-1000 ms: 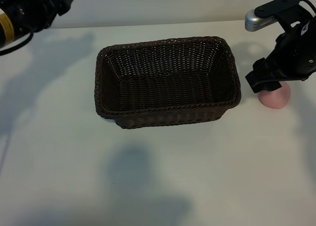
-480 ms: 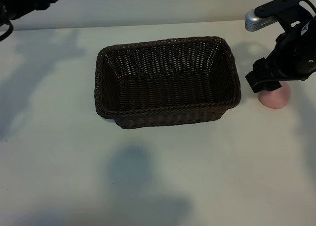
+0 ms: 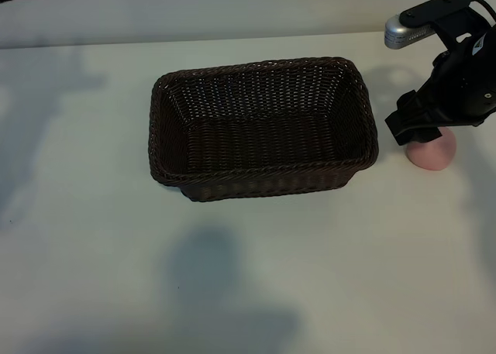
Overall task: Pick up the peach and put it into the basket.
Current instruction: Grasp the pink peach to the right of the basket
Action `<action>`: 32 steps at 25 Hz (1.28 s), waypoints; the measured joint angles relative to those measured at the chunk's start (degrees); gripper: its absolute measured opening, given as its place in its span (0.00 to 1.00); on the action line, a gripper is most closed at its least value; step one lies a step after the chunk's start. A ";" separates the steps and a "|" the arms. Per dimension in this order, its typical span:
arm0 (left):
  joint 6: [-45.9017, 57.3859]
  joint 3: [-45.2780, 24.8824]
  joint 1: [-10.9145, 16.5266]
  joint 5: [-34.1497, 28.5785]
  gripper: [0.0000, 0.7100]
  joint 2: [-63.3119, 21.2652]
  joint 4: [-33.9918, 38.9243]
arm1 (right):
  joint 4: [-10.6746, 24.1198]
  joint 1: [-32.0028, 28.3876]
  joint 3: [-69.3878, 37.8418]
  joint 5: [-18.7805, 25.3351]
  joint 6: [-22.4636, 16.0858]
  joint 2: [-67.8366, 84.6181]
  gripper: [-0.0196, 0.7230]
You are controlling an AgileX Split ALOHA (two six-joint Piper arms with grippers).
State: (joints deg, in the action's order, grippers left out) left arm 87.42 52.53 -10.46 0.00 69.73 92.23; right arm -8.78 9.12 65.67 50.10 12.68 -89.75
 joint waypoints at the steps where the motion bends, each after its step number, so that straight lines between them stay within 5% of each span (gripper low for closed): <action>1: -0.97 0.00 0.00 -0.73 0.75 -0.25 -0.43 | 0.00 0.00 0.00 0.00 0.00 0.00 0.83; 12: 2.33 -1.04 0.00 -2.99 0.75 -5.28 -0.43 | 0.00 0.00 0.00 0.00 0.00 0.00 0.83; 22: -0.49 -12.61 0.05 -10.66 0.75 -20.35 -3.64 | 0.00 0.00 0.00 0.00 0.00 0.00 0.83; 32: -1.42 -14.25 0.05 -10.02 0.75 -29.17 -7.73 | 0.00 0.06 0.00 -0.05 0.00 0.00 0.83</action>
State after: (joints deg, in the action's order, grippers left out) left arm 86.00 38.29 -10.41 -10.02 40.56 84.51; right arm -8.78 9.18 65.67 50.04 12.68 -89.75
